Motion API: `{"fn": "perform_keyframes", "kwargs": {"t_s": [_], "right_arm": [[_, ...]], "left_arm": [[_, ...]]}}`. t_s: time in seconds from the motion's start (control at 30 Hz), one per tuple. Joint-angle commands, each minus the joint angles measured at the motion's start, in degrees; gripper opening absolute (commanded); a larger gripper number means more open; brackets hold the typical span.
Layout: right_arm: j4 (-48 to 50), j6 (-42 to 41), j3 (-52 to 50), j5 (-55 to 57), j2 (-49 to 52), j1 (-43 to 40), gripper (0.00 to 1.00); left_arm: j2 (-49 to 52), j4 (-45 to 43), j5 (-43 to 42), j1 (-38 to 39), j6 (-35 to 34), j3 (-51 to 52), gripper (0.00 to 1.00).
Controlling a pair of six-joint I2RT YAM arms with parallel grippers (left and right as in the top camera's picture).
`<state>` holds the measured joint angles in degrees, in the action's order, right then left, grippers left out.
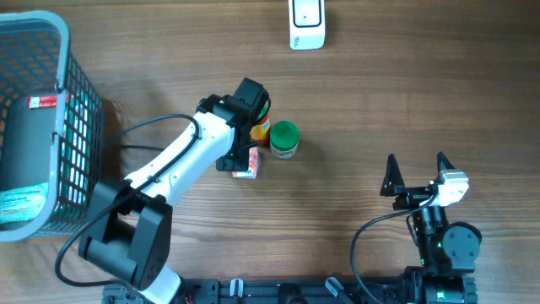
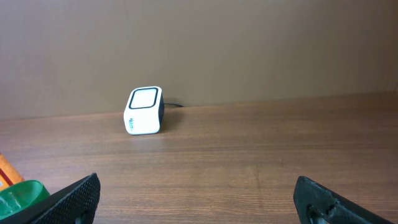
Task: Scan the item barcode
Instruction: 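Set the Kleenex pack on table in front of the bottle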
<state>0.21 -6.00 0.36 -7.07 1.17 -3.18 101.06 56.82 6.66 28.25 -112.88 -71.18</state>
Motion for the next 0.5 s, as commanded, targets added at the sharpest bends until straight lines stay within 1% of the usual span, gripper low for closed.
{"fn": "perform_keyframes", "kwargs": {"t_s": [0.0, 0.07, 0.1, 0.13, 0.2, 0.23, 0.4, 0.47], "right_arm": [[0.2, -0.1, -0.1, 0.0, -0.2, 0.2, 1.00], [0.2, -0.2, -0.1, 0.0, -0.2, 0.2, 1.00], [0.2, -0.1, -0.1, 0.0, -0.2, 0.2, 1.00], [0.2, -0.2, -0.1, 0.0, -0.2, 0.2, 1.00], [0.2, -0.1, -0.1, 0.0, -0.2, 0.2, 1.00], [0.2, -0.1, -0.1, 0.0, -0.2, 0.2, 1.00], [0.2, -0.1, -0.1, 0.0, -0.2, 0.2, 1.00], [0.2, -0.1, -0.1, 0.0, -0.2, 0.2, 1.00]], "left_arm": [[-1.7, -0.1, -0.1, 0.5, 3.8, 0.6, 0.65], [-4.7, -0.2, 1.9, 0.3, 6.4, 0.6, 0.78], [-5.9, -0.1, 3.0, 0.2, 7.4, 0.6, 0.86], [-7.8, 0.1, 4.9, 0.2, 8.6, 0.5, 0.91], [-12.3, 0.8, 9.6, 0.2, 10.9, 0.1, 0.94], [-14.8, 0.9, 12.5, 0.2, 12.2, -0.2, 0.99], [-28.3, -0.8, 32.9, -1.0, 22.5, -3.4, 1.00], [-32.4, -3.0, 37.7, -3.6, 29.1, -5.6, 1.00]]}}
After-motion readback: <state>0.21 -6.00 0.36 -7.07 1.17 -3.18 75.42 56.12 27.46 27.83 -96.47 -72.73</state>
